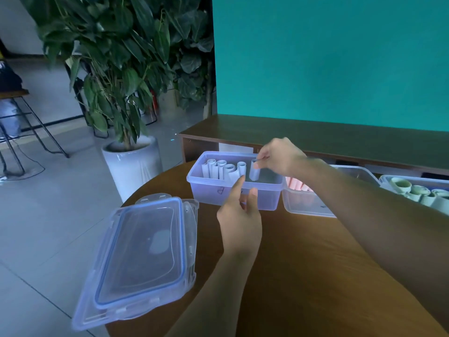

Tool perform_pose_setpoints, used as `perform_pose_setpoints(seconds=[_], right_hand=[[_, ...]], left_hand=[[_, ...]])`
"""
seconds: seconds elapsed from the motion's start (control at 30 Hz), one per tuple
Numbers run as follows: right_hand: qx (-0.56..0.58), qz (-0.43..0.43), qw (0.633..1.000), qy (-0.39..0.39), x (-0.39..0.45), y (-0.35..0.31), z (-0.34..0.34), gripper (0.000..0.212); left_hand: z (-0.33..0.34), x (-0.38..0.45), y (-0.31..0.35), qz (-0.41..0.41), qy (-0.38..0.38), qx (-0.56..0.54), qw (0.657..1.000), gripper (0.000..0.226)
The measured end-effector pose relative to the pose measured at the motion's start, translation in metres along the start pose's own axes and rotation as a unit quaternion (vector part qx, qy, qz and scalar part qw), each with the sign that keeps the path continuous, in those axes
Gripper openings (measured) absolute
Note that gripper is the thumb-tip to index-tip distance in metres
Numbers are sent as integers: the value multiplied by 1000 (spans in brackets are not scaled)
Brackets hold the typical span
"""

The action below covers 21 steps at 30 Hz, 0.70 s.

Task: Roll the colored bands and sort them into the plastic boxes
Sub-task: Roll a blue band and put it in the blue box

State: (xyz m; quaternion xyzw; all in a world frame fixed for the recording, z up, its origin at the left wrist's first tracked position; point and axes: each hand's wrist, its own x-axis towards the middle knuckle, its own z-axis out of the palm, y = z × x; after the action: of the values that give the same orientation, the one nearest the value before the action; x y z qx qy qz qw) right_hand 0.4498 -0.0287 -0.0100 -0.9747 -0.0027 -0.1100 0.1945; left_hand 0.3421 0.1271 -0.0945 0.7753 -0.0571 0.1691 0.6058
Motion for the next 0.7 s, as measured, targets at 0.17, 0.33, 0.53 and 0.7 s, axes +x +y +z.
perform_pose_setpoints(seconds=[0.17,0.33,0.53,0.7], right_hand=[[-31,25,999,-5,6,-6,5,25],[-46,41,998,-10,8,-12,9,28],[-26,55,998,-7,9,-16,13,29],[-28,55,998,-6,10,-18,16,29]], left_hand=[[0,1,-2,5,4,21,1000,48],[1,1,-2,5,0,37,999,49],[1,0,2,0,-10,45,999,51],[1,0,2,-2,-12,50,999,50]])
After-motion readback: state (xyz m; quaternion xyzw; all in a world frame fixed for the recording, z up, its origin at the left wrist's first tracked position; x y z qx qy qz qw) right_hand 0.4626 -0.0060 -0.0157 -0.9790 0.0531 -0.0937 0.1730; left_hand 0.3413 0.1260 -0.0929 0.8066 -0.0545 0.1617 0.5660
